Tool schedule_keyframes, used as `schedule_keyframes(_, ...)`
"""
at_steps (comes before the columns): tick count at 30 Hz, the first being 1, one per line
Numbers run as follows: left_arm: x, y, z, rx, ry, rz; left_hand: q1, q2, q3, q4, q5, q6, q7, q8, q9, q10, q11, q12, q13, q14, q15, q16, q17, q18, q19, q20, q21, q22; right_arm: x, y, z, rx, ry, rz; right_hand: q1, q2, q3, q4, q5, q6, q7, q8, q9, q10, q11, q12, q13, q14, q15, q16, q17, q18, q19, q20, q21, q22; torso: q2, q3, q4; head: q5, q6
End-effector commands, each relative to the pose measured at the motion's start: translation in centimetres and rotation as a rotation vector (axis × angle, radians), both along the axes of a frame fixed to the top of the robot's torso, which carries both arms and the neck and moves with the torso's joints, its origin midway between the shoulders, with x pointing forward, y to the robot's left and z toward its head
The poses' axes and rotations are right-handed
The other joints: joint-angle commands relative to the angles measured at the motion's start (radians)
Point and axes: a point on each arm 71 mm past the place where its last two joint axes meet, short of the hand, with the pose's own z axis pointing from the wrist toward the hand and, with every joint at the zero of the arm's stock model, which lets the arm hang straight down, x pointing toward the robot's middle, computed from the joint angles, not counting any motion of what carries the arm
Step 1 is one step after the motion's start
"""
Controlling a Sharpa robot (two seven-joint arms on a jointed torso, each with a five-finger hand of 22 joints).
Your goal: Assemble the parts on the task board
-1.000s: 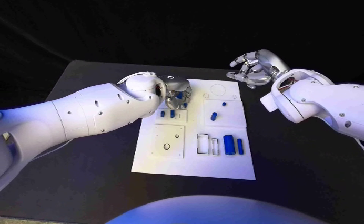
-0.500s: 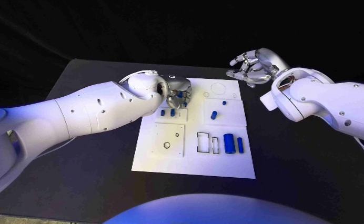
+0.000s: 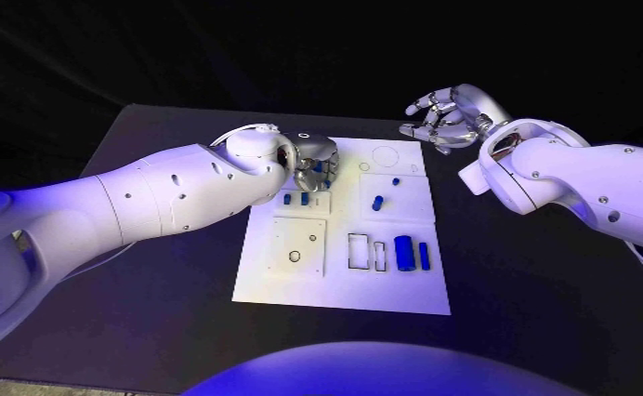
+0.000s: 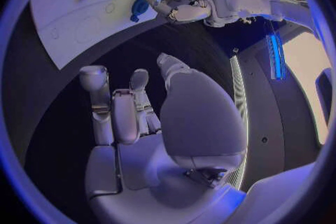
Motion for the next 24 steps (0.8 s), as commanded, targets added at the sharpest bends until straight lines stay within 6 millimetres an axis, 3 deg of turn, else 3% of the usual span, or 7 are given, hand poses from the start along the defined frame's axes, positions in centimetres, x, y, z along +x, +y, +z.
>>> schedule_keyframes(1, -0.1, -0.1, -0.3, -0.002, 0.024, -0.009, -0.005, 0.01, 0.012, -0.004, -0.009, 0.008, 0.0, -0.006, 0.0, 0.009, 0.0, -0.007, -0.002, 0.01, -0.001, 0.007, 0.005, -0.02, 0.006, 0.002, 0.007, 0.146, 0.0, 0.1, 0.0, -0.002, -0.005, 0.012, -0.004, 0.003, 0.004, -0.001, 0.006, -0.006, -0.002, 0.004, -0.002, -0.001, -0.002, 0.005, 0.001, -0.003, -0.005, -0.001, 0.001, 0.006, -0.006, 0.002, -0.006, 0.0, 0.001, -0.0002, -0.0004, 0.0, 0.0)
schedule_keyframes(13, -0.1, -0.2, -0.5, -0.034, 0.003, -0.005, -0.018, 0.026, 0.055, -0.049, -0.009, 0.044, -0.004, -0.005, 0.006, 0.072, -0.009, -0.056, -0.021, 0.041, -0.011, 0.028, 0.032, -0.028, 0.034, -0.004, 0.065, 0.158, -0.1, 0.1, 0.0, -0.002, -0.004, 0.013, -0.004, 0.003, 0.005, -0.001, 0.006, -0.004, -0.002, 0.006, -0.002, 0.002, -0.002, 0.01, 0.005, -0.003, -0.005, -0.001, 0.001, 0.006, -0.005, 0.002, -0.005, 0.001, 0.0, 0.0002, -0.0005, -0.002, -0.001)
schedule_keyframes(24, -0.2, 1.1, -0.1, -0.099, -0.01, 0.015, -0.041, 0.024, 0.064, -0.071, 0.004, 0.061, 0.003, -0.011, 0.008, 0.113, -0.005, -0.097, -0.03, 0.05, -0.005, 0.028, 0.028, -0.032, 0.045, -0.003, 0.088, 0.162, 0.0, 0.1, 0.0, -0.002, -0.005, 0.013, -0.004, 0.003, 0.005, -0.001, 0.006, -0.002, -0.003, 0.008, -0.001, 0.003, -0.002, 0.011, 0.005, -0.003, -0.006, -0.001, 0.001, 0.006, -0.005, 0.002, -0.006, 0.0, -0.001, -0.0008, 0.0003, -0.002, 0.0)
